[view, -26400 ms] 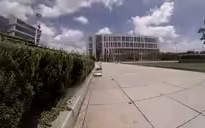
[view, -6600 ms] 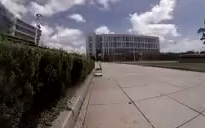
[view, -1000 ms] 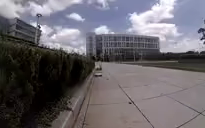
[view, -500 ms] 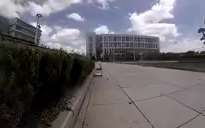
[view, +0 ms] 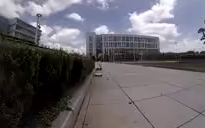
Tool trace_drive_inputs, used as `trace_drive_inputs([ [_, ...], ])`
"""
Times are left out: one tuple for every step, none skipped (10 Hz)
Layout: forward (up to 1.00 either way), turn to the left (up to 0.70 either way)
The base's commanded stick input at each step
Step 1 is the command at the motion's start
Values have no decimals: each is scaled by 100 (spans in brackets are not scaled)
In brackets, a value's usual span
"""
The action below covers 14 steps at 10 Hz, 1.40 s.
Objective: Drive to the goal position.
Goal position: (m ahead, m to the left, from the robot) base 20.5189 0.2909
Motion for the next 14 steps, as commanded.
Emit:
trace_drive_inputs([
  [4,0],
  [4,0],
  [4,0],
  [4,0],
  [4,0],
  [4,0],
  [4,0],
  [4,0],
  [4,0],
  [4,0],
  [4,0],
  [4,0],
  [4,0],
  [2,0],
])
